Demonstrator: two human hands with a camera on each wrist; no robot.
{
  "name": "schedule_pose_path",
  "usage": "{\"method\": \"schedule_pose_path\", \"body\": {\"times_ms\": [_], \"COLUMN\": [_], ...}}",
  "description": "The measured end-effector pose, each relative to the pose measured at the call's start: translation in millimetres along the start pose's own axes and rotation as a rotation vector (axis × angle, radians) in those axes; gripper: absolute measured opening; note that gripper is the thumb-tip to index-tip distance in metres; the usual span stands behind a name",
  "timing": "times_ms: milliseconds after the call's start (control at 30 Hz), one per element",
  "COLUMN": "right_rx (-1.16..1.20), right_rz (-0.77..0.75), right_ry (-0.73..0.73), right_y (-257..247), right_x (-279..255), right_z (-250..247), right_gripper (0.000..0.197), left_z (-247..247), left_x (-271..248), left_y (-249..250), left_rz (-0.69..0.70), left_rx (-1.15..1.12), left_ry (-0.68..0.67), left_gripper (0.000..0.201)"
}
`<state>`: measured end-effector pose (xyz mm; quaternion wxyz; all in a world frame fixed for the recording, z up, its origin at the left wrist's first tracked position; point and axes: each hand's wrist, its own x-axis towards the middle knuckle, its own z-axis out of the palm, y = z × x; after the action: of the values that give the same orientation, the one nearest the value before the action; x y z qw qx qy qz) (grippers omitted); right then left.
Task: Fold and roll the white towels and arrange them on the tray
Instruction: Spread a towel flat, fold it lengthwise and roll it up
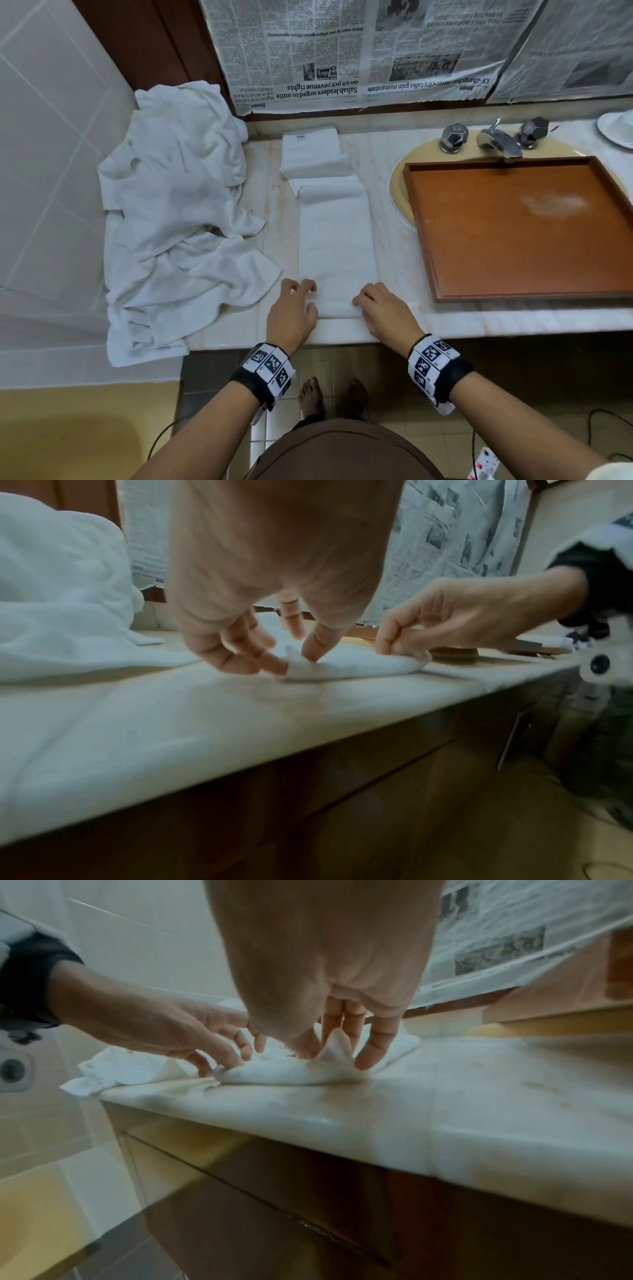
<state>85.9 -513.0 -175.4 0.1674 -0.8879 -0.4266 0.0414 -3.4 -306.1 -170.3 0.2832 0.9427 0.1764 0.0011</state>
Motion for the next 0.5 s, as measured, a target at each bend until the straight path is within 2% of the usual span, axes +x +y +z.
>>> {"method": "schedule_pose_path", "body": {"times_ms": [67,100,133,200,267,333,400,500], "right_rx": [-0.086,-0.121,-0.149,-0.176,-0.073,0.142,0.322,0.398], "right_rz": [-0.020,-0.010,0.006,0.022,0.076,0.190,0.319,0.351], "right_ry": [-0.028,-0.051,-0.067,-0.080,-0.067,-0.057,-0.131,-0.156], "right_y": [-2,-4,-5,-7,-6,-1,5,9], "right_x": [-2,-3,-3,1,5,11,15,20], "right_z": [-2,-3,-3,-2,-1,-4,-11,-16], "right_gripper": [0.026,0.030,0.030,0.023,0.028,0.028,0.027,0.021], "left_z": [5,6,6,3,3,2,1,-2], "left_x": [-5,-8,-10,-14,-13,-8,-4,0], "left_y": [-5,-6,-5,0,3,5,5,4], "left_rz": [0.161,0.197,0.202,0.188,0.187,0.158,0.076,-0.070], "left_rx": [0.140,0.205,0.241,0.268,0.300,0.287,0.232,-0.049], "left_ry": [0.036,0.044,0.039,-0.009,-0.030,-0.019,-0.038,-0.064], "left_gripper": [0.017,0.016,0.017,0.033,0.036,0.030,0.028,0.028]}}
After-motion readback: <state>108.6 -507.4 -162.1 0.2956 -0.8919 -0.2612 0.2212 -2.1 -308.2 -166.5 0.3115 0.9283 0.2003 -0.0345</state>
